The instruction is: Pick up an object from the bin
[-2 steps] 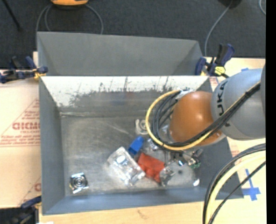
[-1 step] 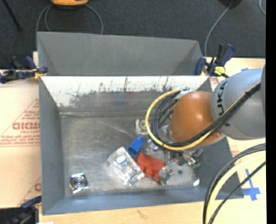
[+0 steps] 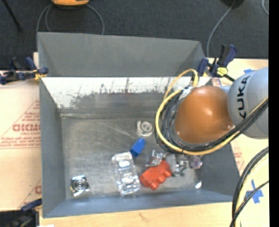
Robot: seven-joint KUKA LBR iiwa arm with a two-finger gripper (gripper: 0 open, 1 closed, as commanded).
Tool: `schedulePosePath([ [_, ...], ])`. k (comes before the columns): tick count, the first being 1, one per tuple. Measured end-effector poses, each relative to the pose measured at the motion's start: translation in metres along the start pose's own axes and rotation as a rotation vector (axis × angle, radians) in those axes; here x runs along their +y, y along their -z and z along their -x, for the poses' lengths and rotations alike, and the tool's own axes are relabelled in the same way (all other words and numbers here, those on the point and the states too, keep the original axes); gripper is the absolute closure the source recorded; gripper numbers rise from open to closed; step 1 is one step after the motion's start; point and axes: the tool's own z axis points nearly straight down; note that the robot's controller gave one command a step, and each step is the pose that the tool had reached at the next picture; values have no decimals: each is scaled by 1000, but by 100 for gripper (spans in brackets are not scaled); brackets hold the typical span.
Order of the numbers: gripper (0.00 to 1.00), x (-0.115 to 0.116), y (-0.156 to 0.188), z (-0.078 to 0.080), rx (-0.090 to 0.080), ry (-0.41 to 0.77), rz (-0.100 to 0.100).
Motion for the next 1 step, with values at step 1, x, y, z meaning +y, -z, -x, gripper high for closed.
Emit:
schedulePosePath([
  [1, 100, -10, 164, 4, -1, 56, -6],
])
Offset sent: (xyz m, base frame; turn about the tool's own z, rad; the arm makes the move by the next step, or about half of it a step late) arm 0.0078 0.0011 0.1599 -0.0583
